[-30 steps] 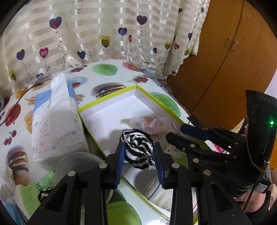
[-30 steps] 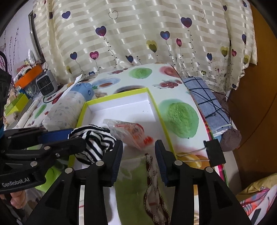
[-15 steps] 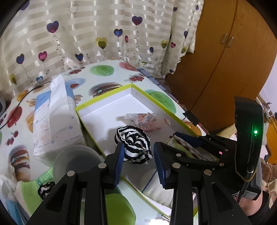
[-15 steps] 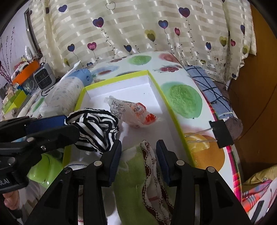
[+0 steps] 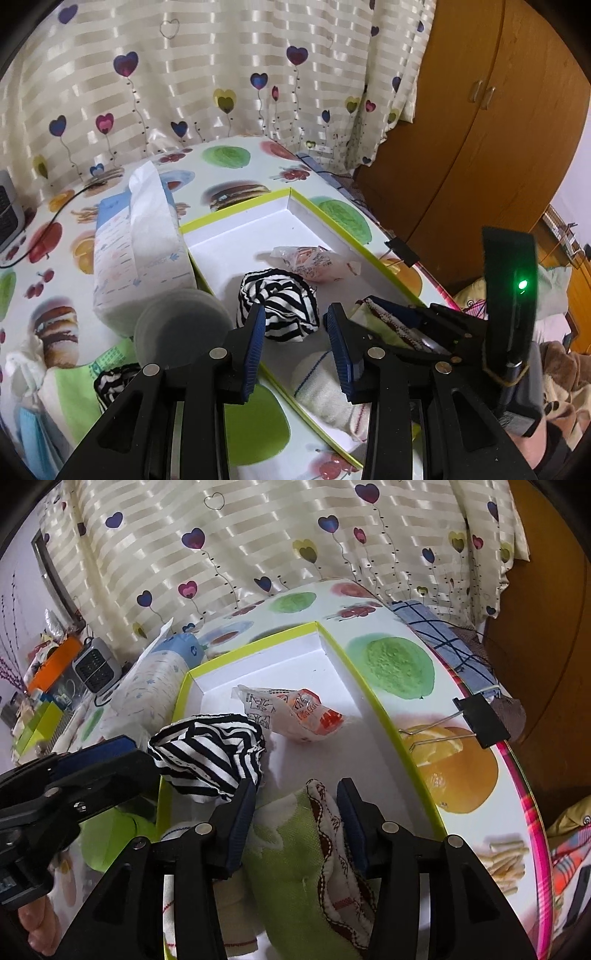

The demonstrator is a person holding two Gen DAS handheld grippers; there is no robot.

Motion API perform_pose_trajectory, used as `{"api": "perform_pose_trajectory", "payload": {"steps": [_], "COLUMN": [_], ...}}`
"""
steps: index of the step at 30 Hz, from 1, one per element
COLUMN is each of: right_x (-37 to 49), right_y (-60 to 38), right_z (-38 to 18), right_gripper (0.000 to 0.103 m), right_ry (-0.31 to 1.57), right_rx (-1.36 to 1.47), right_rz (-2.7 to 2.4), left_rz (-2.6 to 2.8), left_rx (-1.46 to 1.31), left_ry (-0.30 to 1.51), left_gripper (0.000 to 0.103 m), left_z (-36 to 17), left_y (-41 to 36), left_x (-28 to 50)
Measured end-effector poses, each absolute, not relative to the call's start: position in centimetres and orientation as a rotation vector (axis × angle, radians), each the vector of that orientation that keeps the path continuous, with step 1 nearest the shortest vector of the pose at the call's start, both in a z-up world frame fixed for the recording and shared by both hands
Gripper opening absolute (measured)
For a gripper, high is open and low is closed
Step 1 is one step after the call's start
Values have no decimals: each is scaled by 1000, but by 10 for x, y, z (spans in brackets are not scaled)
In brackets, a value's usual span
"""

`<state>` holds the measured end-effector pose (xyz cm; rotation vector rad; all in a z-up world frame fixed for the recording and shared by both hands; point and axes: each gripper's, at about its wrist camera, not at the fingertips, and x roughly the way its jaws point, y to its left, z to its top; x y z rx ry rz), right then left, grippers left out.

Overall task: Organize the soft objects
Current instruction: 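Lower the striped cloth into the tray with the left tool, open it, and withdraw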

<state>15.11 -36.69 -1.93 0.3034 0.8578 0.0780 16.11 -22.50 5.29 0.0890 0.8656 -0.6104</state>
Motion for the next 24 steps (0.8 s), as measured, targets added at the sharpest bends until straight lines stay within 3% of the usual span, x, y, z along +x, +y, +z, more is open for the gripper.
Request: {"api": "perform_pose_trajectory", "payload": {"steps": [24], "right_x": [97], "right_y": [-356], "right_z": [31], "right_gripper": [52], "right_ry": [721], "right_rx": [154], "right_rz": [15], "left_rz": [-619], "left_rx": [21], "left_ry": [775], "left_gripper": [38], "left_z": [80], "left_y": [-190], "left_x": [113]}}
